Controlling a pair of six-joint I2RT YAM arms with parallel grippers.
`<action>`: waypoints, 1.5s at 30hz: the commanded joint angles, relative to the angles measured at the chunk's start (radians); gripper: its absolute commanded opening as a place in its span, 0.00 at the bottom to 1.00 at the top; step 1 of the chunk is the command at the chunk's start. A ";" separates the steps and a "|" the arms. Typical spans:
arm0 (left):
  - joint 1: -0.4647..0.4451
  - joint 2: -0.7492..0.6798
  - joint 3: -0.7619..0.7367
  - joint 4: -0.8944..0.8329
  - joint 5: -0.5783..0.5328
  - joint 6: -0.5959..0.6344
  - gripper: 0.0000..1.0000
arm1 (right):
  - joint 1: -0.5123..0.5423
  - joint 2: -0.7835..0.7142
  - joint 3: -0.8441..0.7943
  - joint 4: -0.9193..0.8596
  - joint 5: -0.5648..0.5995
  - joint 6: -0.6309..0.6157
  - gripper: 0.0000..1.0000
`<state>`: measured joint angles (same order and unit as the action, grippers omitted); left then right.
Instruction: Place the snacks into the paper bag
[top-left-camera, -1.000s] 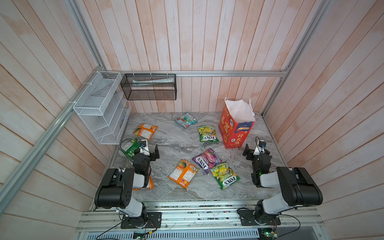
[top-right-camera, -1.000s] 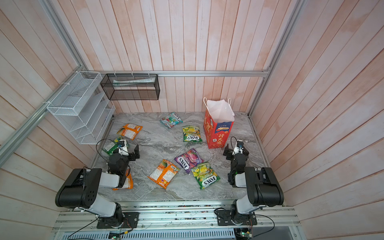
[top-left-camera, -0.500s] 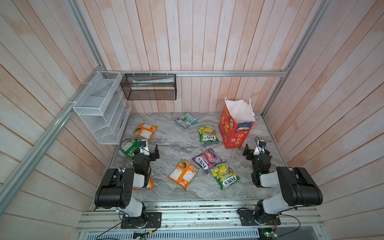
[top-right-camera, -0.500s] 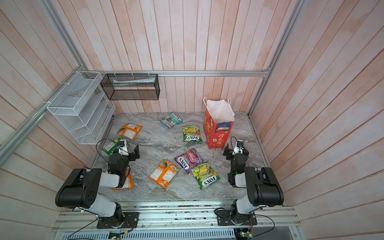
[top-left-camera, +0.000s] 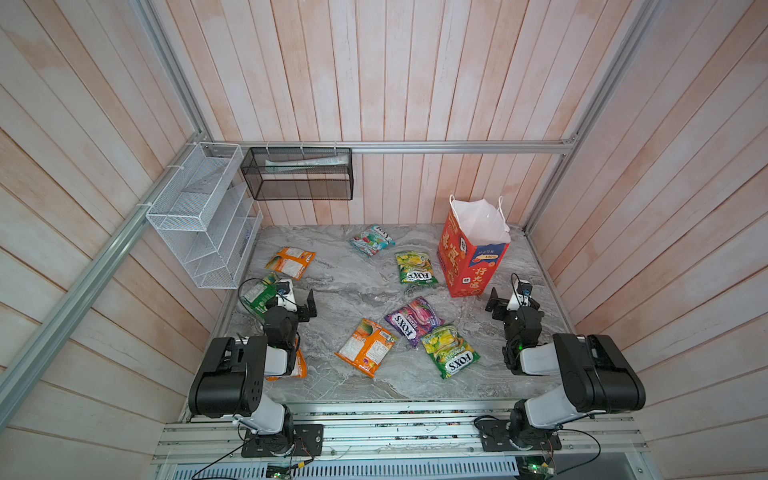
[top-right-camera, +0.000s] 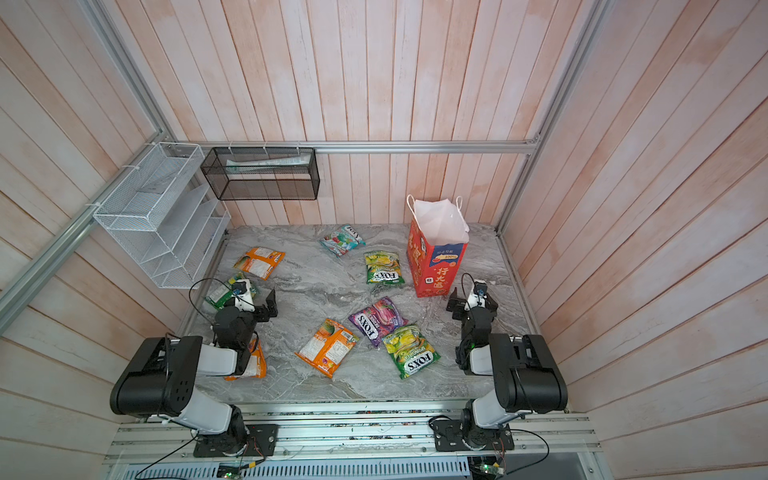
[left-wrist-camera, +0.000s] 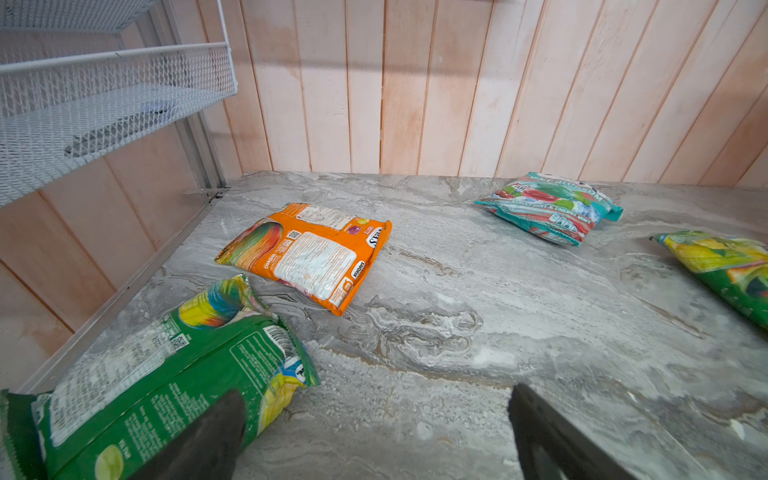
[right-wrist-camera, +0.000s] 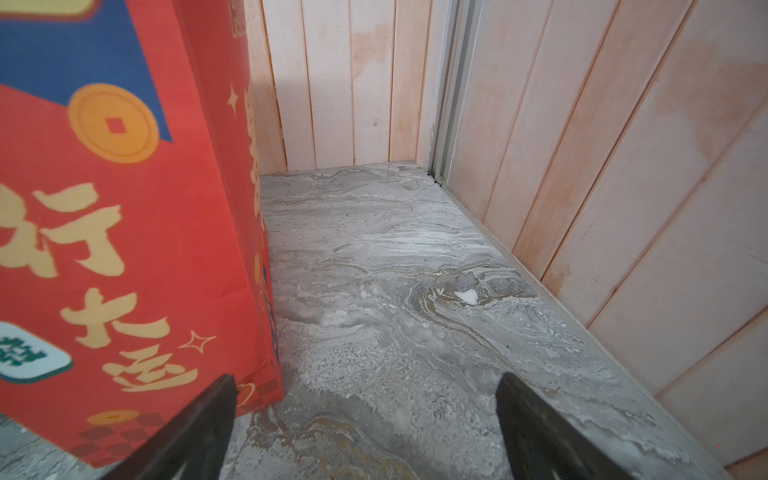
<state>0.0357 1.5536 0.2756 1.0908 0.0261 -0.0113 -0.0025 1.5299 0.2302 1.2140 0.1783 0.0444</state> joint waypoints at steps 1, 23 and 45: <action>0.003 -0.015 0.020 0.002 0.029 -0.006 1.00 | 0.002 -0.008 0.009 -0.003 -0.005 -0.008 0.98; -0.147 -0.273 0.511 -0.964 0.163 -0.507 1.00 | 0.161 -0.695 0.162 -0.628 0.029 0.372 0.98; -0.716 -0.200 0.560 -1.443 -0.206 -0.413 1.00 | 0.145 -0.878 0.230 -1.095 -0.048 0.657 0.98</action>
<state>-0.6739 1.3659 0.8856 -0.3302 -0.1654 -0.4549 0.1371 0.6636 0.4438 0.1810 0.1322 0.7033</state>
